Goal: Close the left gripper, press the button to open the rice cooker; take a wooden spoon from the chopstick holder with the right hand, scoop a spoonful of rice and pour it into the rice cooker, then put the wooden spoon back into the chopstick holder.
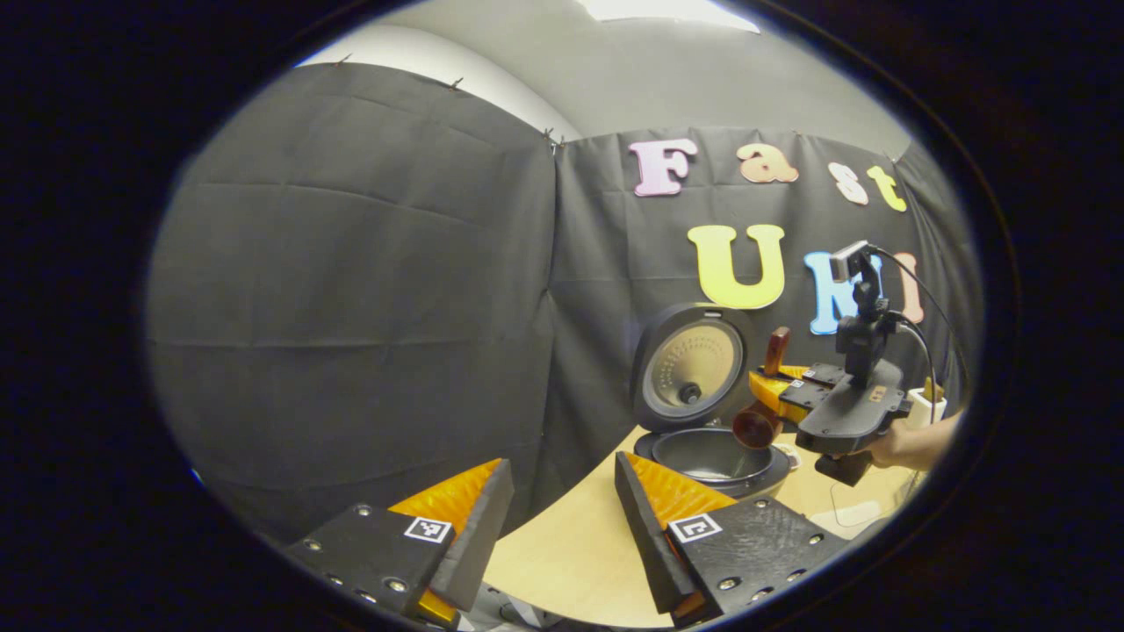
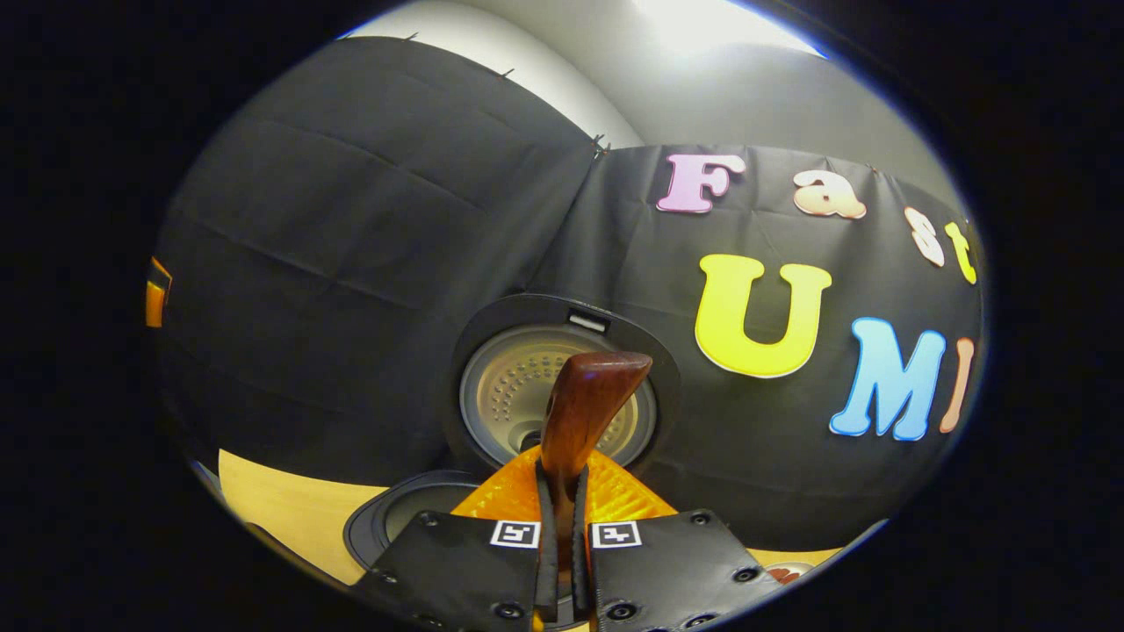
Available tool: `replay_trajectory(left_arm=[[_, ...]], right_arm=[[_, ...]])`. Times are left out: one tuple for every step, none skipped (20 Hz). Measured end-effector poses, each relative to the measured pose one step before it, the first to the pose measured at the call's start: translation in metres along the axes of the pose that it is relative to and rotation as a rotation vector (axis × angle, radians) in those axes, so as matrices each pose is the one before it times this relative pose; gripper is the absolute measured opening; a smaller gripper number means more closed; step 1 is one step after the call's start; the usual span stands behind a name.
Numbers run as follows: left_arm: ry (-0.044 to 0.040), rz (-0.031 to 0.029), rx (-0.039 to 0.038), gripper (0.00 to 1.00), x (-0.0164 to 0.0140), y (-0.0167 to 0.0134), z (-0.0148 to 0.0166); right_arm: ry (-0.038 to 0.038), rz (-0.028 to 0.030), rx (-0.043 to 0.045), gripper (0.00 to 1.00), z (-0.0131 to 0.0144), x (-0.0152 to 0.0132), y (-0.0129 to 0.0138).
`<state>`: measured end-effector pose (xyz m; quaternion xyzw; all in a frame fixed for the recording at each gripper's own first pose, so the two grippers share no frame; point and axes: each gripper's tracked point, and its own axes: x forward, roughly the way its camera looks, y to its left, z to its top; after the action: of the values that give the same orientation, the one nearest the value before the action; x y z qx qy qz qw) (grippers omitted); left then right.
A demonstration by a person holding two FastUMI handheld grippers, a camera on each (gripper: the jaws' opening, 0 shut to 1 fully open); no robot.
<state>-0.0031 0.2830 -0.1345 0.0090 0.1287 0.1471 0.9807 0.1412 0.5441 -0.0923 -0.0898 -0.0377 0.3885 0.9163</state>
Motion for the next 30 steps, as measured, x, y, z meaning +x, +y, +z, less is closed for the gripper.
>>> replay_trajectory(left_arm=[[-0.00180, -0.00142, 0.00011, 0.74, 0.00000, -0.00039, 0.00013], [-0.00247, -0.00170, -0.00133, 0.73, 0.00061, -0.00102, 0.00145], [-0.00448, -0.00163, -0.00282, 0.73, 0.00098, -0.00154, 0.00182], [-0.00422, -0.00323, -0.00345, 0.74, 0.00044, -0.00154, 0.00263], [-0.00470, -0.00463, -0.00227, 0.73, 0.00184, -0.00315, 0.00057], [-0.00741, -0.00541, -0.00093, 0.73, 0.00189, -0.00191, 0.00322], [-0.00668, -0.00636, -0.00082, 0.73, 0.00157, -0.00342, 0.00052], [-0.00430, -0.00643, -0.00216, 0.74, 0.00215, -0.00297, 0.00225], [-0.00399, -0.00783, -0.00412, 0.74, 0.00117, -0.00380, 0.00150], [-0.00333, -0.00881, -0.00431, 0.73, 0.00147, -0.00366, 0.00225], [-0.00409, -0.00867, -0.00180, 0.74, 0.00293, -0.00407, 0.00031], [-0.00621, -0.00943, 0.00089, 0.73, 0.00311, -0.00478, 0.00233], [-0.00614, -0.00790, 0.00258, 0.73, 0.00367, -0.00409, 0.00183], [-0.00415, -0.00995, 0.00241, 0.73, 0.00210, -0.00468, 0.00060], [-0.00369, -0.01179, 0.00055, 0.73, 0.00381, -0.00534, 0.00174], [-0.00354, -0.01129, -0.00139, 0.73, 0.00400, -0.00682, 0.00194], [-0.00388, -0.01281, -0.00203, 0.73, 0.00349, -0.00553, 0.00148], [-0.00489, -0.01274, -0.00015, 0.73, 0.00341, -0.00594, 0.00261], [-0.00558, -0.01238, 0.00271, 0.74, 0.00500, -0.00760, 0.00283], [-0.00495, -0.01228, 0.00387, 0.73, 0.00470, -0.00632, 0.00069], [-0.00617, -0.01233, 0.00400, 0.73, 0.00463, -0.00621, 0.00289], [-0.00568, -0.01308, 0.00294, 0.73, 0.00370, -0.00644, 0.00368], [-0.00562, -0.01198, 0.00274, 0.73, 0.00385, -0.00690, 0.00401], [-0.00580, -0.01219, 0.00261, 0.73, 0.00252, -0.00642, 0.00235], [-0.00527, -0.01078, 0.00202, 0.73, 0.00457, -0.00726, 0.00342], [-0.00481, -0.01309, 0.00063, 0.73, 0.00345, -0.00682, 0.00221], [-0.00465, -0.01233, 0.00038, 0.73, 0.00319, -0.00678, 0.00228], [-0.00376, -0.01143, 0.00027, 0.73, 0.00339, -0.00831, 0.00169], [-0.00460, -0.01127, -0.00036, 0.73, 0.00361, -0.00782, 0.00178], [-0.00432, -0.01166, -0.00151, 0.73, 0.00358, -0.00773, 0.00233]], right_arm=[[0.00215, 0.00487, 0.00412, 0.07, 0.00070, -0.00242, -0.00027], [0.01423, 0.00920, 0.03062, 0.07, -0.00189, 0.00054, 0.00028], [0.02767, 0.00910, 0.05315, 0.07, -0.00375, -0.00032, -0.00116], [0.03767, 0.00134, 0.06479, 0.07, -0.00425, -0.00005, -0.00235], [0.03222, -0.00824, 0.06114, 0.08, -0.00275, -0.00257, -0.00319], [0.02180, -0.01111, 0.05761, 0.07, 0.00041, -0.00173, -0.00548], [0.01223, -0.00624, 0.05843, 0.05, 0.00329, -0.00376, -0.00319], [0.00798, -0.00155, 0.06303, 0.05, 0.00359, -0.00363, -0.00265], [0.00830, -0.00152, 0.06467, 0.08, 0.00396, -0.00406, -0.00291], [0.00679, -0.00856, 0.06233, 0.08, 0.00347, -0.00552, -0.00479], [0.00205, -0.01407, 0.05561, 0.08, 0.00511, -0.00564, -0.00579], [0.00129, -0.01333, 0.04796, 0.08, 0.00277, -0.00457, -0.00669], [-0.00131, -0.01162, 0.03783, 0.08, 0.00464, -0.00692, -0.00721], [-0.00254, -0.01624, 0.02815, 0.08, 0.00523, -0.00727, -0.00804], [-0.00432, -0.02106, 0.01688, 0.08, 0.00451, -0.00705, -0.01092], [-0.00588, -0.02570, 0.01104, 0.08, 0.00353, -0.00745, -0.01202], [-0.00571, -0.02573, 0.00632, 0.08, 0.00404, -0.00730, -0.01302], [-0.00408, -0.02655, 0.00368, 0.08, 0.00209, -0.00715, -0.01328], [-0.00458, -0.02765, 0.00127, 0.08, 0.00328, -0.00702, -0.01435], [-0.00478, -0.02882, 0.00068, 0.08, 0.00299, -0.00602, -0.01454], [-0.00697, -0.02507, 0.00246, 0.08, 0.00453, -0.00612, -0.01371], [-0.00696, -0.02585, 0.00377, 0.08, 0.00331, -0.00583, -0.01384], [-0.01221, -0.02651, 0.00601, 0.08, 0.00607, -0.00605, -0.01469], [-0.00960, -0.02568, 0.00387, 0.08, 0.00538, -0.00625, -0.01388], [-0.00662, -0.02656, 0.00310, 0.08, 0.00470, -0.00629, -0.01386], [-0.00874, -0.02500, 0.00041, 0.08, 0.00527, -0.00561, -0.01470], [-0.01026, -0.02513, -0.00139, 0.08, 0.00627, -0.00580, -0.01449], [-0.01042, -0.02572, -0.00270, 0.08, 0.00618, -0.00668, -0.01499], [-0.00977, -0.02510, -0.00433, 0.08, 0.00487, -0.00496, -0.01406], [-0.00724, -0.02431, -0.00233, 0.08, 0.00507, -0.00521, -0.01460]])
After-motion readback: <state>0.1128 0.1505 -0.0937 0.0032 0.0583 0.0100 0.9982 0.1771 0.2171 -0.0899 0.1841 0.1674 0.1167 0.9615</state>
